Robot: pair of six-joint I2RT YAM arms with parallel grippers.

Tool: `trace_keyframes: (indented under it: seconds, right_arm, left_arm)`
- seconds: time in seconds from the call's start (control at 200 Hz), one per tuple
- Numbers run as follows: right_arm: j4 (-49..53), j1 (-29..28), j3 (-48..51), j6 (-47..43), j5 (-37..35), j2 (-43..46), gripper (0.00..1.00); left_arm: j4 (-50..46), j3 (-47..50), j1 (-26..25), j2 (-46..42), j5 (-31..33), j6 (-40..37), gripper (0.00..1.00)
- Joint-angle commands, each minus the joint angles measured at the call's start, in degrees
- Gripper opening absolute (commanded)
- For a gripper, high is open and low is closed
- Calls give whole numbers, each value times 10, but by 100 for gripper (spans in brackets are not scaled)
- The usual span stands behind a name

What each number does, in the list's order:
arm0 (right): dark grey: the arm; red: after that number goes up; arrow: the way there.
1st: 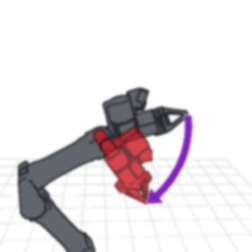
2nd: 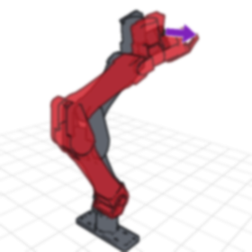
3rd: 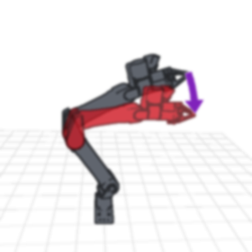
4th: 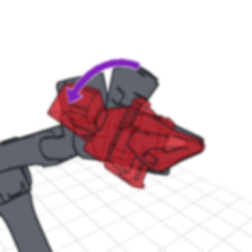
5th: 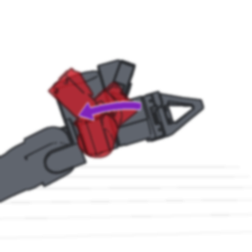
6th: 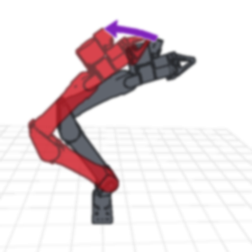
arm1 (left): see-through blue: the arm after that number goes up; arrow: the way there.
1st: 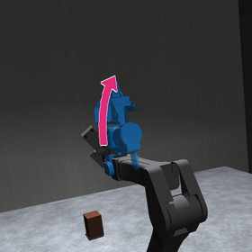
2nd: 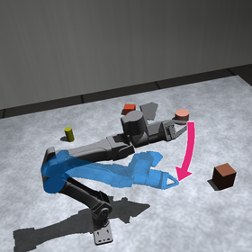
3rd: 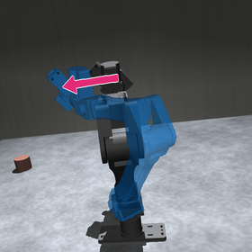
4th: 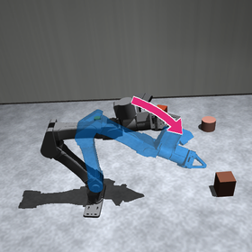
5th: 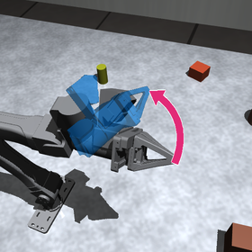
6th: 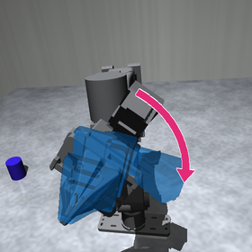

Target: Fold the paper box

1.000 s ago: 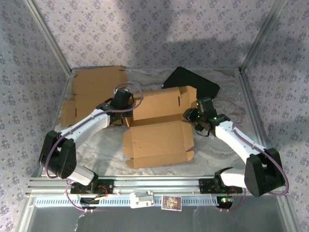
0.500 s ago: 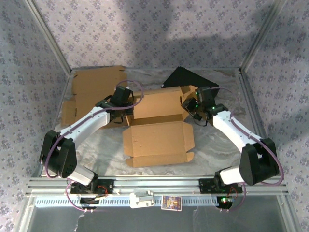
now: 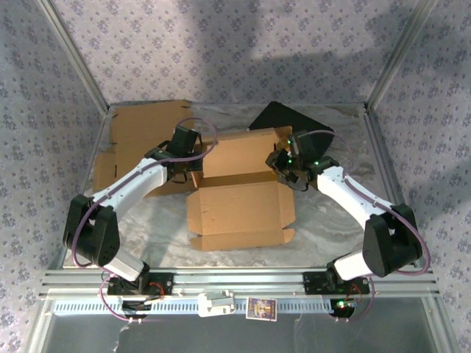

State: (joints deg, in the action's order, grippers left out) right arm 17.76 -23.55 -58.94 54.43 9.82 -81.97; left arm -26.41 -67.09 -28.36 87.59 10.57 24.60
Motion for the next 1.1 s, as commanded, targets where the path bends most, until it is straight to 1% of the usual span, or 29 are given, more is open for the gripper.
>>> trace_keyframes:
  seconds: [0.0, 0.07, 0.095, 0.135, 0.18, 0.26, 0.37, 0.46, 0.505, 0.575, 0.645, 0.715, 0.83, 0.949, 1.094]
  right_arm:
    - [29, 9, -54, -29, 15, 12, 41]
    - [60, 20, -89, -57, 27, 28, 42]
    - [69, 26, -118, -68, 33, 34, 42]
    - [82, 36, -141, -88, 43, 44, 42]
    - [90, 52, -163, -106, 62, 56, 42]
    - [85, 87, -194, -129, 101, 76, 42]
    - [46, 144, -219, -124, 156, 91, 42]
    - [23, 186, -235, -120, 196, 77, 41]
    - [3, 204, -237, -125, 228, 63, 39]
    - [-42, 220, -239, -138, 310, 34, 39]
    - [-13, 218, -269, -178, 372, -1, 39]
    - [21, 211, -288, -231, 406, -23, 39]
    - [34, 205, -301, -265, 440, -35, 43]
    - [30, 190, -309, -274, 452, -28, 45]
    - [82, 159, -322, -316, 445, -18, 46]
  left_arm:
    - [-1, -37, 11, 2, -27, -13, 0]
    - [-8, -49, 24, 5, -44, -31, 0]
    - [-9, -53, 30, 5, -55, -38, 0]
    - [-10, -60, 46, 7, -83, -50, 0]
    - [-10, -66, 69, 9, -132, -57, 0]
    - [-5, -80, 112, 20, -229, -65, 0]
    - [13, -89, 146, 28, -289, -92, 0]
    - [19, -104, 168, 39, -343, -114, 0]
    - [18, -114, 175, 49, -366, -125, 0]
    - [12, -132, 187, 67, -406, -128, 0]
    - [4, -150, 196, 85, -441, -126, 0]
    - [-5, -163, 201, 100, -456, -126, 0]
    - [-28, -181, 201, 118, -454, -131, 0]
    - [-37, -183, 200, 122, -447, -133, 0]
    - [-49, -190, 201, 126, -443, -140, 0]
